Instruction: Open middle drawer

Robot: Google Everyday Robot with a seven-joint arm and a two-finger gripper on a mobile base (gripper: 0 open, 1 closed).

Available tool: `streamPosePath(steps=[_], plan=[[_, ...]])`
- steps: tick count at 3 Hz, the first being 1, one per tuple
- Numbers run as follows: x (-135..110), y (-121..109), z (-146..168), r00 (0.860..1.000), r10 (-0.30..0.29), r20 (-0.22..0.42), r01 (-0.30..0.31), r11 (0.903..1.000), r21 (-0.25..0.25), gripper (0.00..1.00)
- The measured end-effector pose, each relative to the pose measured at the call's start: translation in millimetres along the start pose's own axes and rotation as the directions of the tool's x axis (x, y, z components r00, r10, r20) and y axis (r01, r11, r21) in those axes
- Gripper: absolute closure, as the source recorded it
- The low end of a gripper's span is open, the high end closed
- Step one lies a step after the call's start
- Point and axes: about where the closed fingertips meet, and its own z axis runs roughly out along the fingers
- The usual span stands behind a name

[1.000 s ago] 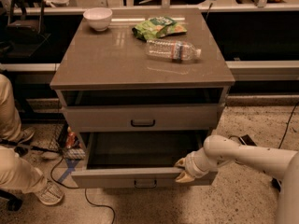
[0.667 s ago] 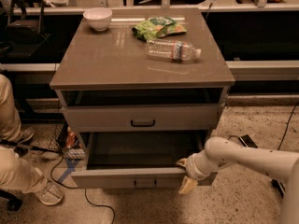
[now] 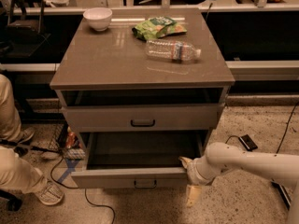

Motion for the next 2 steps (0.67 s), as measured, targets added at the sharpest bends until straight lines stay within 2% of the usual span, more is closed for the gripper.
streamPosePath(steps=[1,2], plan=[[6.4,10.1,2.8,0.999,0.021,-0.026,-0.022,0.9994,-0.026,0.18],[9.6,14.0,1.8,0.999,0.032,-0.038,-0.034,0.9989,-0.033,0.41]])
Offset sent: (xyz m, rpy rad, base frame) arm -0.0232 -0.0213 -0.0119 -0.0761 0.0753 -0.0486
